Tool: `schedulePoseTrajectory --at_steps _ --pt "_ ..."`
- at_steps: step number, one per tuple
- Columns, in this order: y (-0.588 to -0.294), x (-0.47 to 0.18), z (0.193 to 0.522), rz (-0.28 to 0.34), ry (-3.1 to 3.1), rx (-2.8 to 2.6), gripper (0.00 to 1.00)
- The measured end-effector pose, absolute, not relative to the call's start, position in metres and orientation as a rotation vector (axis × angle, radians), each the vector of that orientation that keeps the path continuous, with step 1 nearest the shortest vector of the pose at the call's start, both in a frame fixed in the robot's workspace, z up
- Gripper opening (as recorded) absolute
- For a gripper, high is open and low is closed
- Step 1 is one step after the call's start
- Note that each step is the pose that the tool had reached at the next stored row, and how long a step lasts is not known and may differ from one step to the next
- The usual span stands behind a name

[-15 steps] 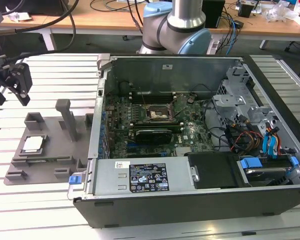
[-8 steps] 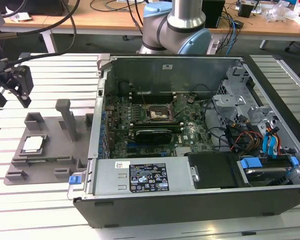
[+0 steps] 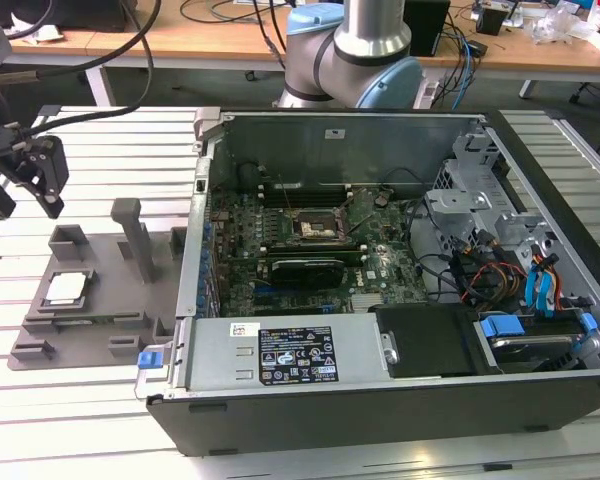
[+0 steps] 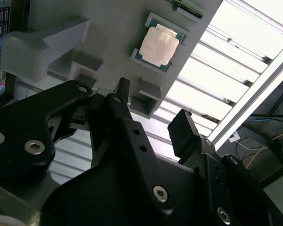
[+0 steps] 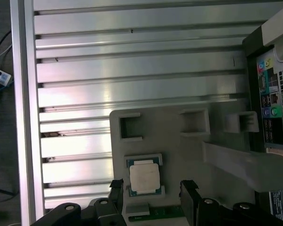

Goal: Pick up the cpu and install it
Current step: 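Pick up the cpu and move it towards the insertion slot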

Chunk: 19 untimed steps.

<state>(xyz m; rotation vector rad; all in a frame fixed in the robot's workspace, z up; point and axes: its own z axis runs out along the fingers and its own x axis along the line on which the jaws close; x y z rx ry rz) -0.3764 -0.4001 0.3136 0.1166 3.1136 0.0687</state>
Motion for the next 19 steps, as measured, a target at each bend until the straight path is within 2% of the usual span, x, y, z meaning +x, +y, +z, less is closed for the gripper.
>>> schedulePoseTrajectory --at_steps 19 --pt "-0.4 -0.376 0.288 0.069 3.114 0.117 0.6"
